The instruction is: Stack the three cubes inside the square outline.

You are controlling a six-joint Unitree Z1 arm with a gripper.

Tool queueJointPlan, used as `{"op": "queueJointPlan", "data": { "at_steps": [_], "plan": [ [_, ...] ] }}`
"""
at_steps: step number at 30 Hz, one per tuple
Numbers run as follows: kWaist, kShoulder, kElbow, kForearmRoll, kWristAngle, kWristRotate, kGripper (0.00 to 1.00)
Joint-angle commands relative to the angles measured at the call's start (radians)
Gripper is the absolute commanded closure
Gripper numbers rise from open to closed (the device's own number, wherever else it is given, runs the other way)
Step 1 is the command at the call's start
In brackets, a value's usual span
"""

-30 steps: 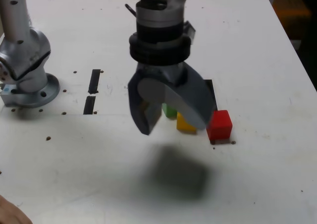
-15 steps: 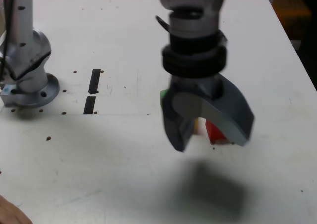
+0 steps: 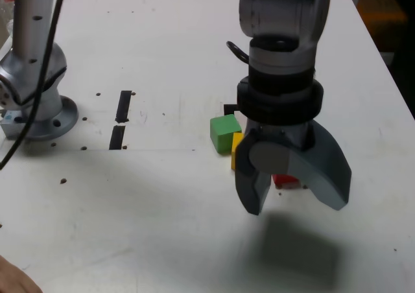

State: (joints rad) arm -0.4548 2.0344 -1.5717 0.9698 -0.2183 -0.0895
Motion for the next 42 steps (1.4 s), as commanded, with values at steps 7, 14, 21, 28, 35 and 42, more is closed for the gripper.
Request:
{"op": "queueJointPlan", "data": {
  "at_steps": [7, 14, 21, 28, 35, 42],
  "plan": [
    [0.038, 0.015, 0.016, 0.027, 0.001, -0.006, 0.06],
    [0.06, 0.025, 0.021, 0.03, 0.009, -0.006, 0.06],
    [0.072, 0.068, -0.005, 0.026, 0.007, -0.006, 0.06],
    [0.088, 0.095, -0.022, 0.023, 0.008, -0.006, 0.06],
    [0.124, 0.1, -0.008, 0.017, 0.021, -0.006, 0.07],
    [0.141, 0.107, 0.004, 0.011, 0.031, -0.006, 0.09]
  ]
}}
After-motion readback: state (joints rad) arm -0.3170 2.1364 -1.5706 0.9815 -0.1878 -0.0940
